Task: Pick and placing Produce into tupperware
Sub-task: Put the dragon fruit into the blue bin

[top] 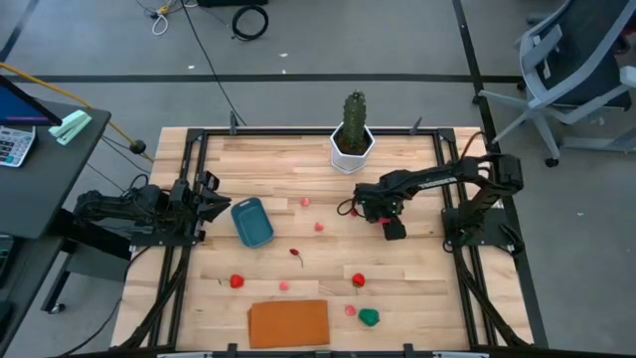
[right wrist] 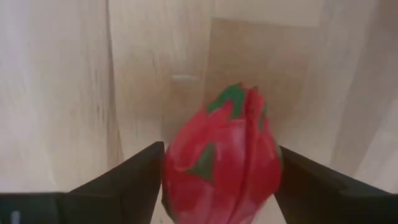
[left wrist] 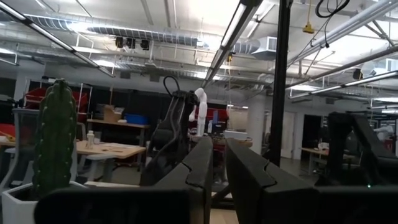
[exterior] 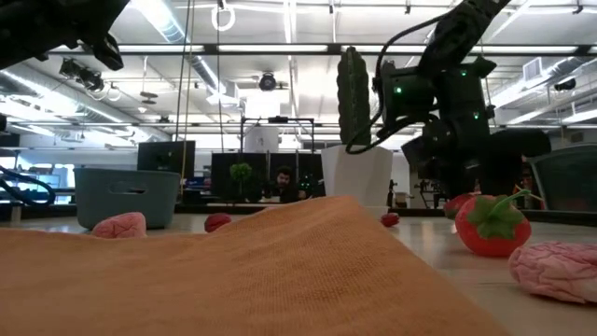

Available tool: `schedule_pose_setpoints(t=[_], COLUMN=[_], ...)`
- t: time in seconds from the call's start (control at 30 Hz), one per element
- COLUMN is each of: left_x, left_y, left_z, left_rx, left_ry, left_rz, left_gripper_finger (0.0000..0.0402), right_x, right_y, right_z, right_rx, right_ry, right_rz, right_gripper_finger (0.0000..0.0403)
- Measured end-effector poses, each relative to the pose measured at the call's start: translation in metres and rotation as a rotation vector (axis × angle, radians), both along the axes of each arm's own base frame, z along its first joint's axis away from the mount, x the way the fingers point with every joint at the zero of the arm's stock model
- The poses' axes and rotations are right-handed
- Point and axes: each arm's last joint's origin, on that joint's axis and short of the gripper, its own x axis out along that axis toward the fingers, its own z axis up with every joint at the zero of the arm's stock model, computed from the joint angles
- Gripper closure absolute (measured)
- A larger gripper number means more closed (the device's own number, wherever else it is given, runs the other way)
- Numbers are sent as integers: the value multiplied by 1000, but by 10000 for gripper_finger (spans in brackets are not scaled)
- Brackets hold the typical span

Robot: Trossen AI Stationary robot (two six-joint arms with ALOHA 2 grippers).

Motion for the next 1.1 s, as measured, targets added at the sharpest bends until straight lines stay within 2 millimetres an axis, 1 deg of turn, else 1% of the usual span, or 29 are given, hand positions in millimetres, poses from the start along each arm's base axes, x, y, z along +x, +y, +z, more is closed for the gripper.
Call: schedule_pose_setpoints(t=[0.17,0.3,0.47,0.6,0.7,0.83,0.9,1.0,1.1], left_x=[0,0,0,0,0,0,-1,-2,-4], left_y=[0,0,0,0,0,0,0,0,0], left_z=[0,0,0,0,0,0,1,3,7], left_rx=[-21,-22,-22,-21,-21,-22,-22,-25,-30], left_ry=[1,1,1,0,0,-2,-12,-41,-79], left_rz=[-11,-11,-11,-11,-11,-11,-11,-10,-11], left_gripper_finger=[354,358,356,360,364,367,367,365,368], right_x=[1,0,-3,-7,-7,7,15,33,55], right_y=[0,0,0,1,1,0,2,4,7], right_z=[-1,4,17,37,57,89,102,115,115], right_rx=[-1,-4,-13,-27,-50,-101,-122,-155,-172], right_ry=[0,-21,-75,-165,-306,-631,-790,-1001,-1172], right_rz=[-2,-4,-8,-3,-1,4,14,50,143], right_gripper_finger=[131,148,166,165,161,168,173,173,167])
